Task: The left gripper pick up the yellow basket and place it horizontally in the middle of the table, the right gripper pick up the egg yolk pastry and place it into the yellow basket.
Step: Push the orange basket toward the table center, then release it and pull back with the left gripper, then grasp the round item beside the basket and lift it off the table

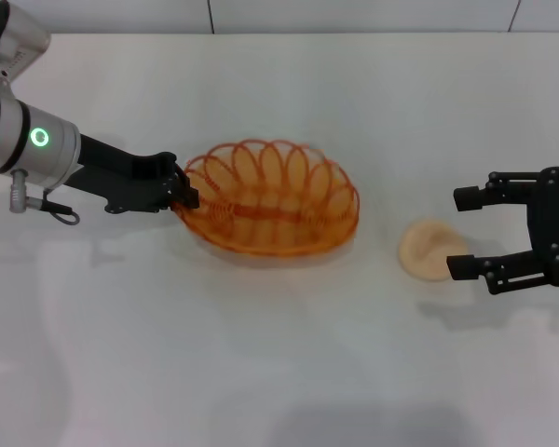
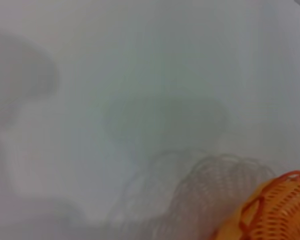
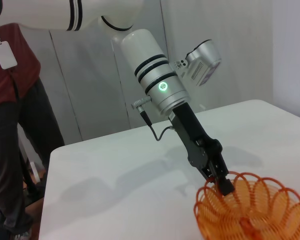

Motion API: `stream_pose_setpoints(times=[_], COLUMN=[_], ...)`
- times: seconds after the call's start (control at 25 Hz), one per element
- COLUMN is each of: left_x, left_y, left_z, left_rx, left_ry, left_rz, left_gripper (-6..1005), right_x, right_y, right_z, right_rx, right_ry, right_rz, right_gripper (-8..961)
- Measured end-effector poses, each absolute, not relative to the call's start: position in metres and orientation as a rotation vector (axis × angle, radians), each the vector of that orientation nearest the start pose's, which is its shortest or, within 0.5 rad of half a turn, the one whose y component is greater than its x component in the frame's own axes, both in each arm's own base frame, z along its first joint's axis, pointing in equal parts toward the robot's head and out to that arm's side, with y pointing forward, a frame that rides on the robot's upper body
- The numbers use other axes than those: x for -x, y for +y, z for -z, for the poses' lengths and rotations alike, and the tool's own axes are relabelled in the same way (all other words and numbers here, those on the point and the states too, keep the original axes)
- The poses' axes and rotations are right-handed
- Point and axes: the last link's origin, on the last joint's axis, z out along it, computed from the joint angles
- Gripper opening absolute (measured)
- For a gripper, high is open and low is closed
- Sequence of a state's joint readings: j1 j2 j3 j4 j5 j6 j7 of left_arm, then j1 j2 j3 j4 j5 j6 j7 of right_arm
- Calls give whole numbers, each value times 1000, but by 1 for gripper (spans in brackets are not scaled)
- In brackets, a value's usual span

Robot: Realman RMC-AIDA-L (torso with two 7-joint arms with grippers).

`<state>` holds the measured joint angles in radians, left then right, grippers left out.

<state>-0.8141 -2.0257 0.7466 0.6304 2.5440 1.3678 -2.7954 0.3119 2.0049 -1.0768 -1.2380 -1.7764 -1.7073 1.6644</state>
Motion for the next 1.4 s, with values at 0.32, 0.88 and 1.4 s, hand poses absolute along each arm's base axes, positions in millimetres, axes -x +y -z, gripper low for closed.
stream_pose_setpoints(times=[0.32,0.88,1.4], left_x=[247,243,228], left_y=[394,398,412], left_z=[4,-4,-43], left_rx=[2065,2102,2286], left_ry=[-2046,-2010,-1676], left_rz=[95,112,237], left_gripper=[319,718,893], right_x=[-215,-215,-217], right_y=[296,298,299], right_z=[-57,-58,-56], right_rx=[2913,2909,2896], right_ry=[346,344,380], right_rz=[-550,-550,-568], right_gripper=[841,842,842])
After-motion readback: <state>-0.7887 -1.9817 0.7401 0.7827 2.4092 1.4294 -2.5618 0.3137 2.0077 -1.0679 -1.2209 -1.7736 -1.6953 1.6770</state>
